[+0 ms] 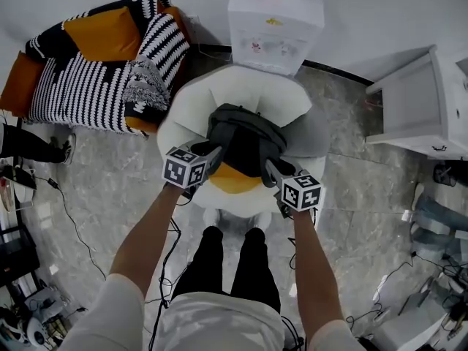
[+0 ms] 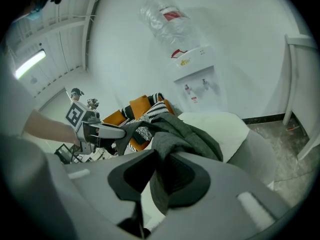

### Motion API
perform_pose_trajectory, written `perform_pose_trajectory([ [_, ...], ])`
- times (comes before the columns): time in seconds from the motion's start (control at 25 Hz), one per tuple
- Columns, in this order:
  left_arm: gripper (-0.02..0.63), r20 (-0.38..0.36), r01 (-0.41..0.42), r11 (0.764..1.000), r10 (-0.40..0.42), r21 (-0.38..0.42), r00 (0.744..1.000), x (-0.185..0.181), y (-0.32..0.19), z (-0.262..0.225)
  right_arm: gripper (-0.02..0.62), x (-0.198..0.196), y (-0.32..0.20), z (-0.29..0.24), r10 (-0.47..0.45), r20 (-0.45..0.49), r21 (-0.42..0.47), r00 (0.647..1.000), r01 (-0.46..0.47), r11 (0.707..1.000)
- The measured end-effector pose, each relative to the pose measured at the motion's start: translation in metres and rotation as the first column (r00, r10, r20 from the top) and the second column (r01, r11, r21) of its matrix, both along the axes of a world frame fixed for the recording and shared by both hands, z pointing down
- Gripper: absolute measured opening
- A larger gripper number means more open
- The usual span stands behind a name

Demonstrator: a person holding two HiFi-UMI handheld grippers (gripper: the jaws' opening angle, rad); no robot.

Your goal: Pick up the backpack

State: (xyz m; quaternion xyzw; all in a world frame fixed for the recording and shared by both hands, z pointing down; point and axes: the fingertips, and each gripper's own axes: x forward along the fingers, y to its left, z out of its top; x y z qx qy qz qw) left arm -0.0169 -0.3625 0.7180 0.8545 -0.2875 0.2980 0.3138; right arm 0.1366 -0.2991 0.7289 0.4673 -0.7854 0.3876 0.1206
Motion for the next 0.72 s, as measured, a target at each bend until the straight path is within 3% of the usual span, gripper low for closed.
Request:
perform_pose_trajectory([
  [0.72, 0.084, 0.005, 0.017, 0.998, -0.017, 0.058, 1.0, -0.02, -0.004, -0.039, 0.058, -0.019, -0.006, -0.034, -0.008, 0.007, 0.012, 1.0, 0.008, 1.0],
])
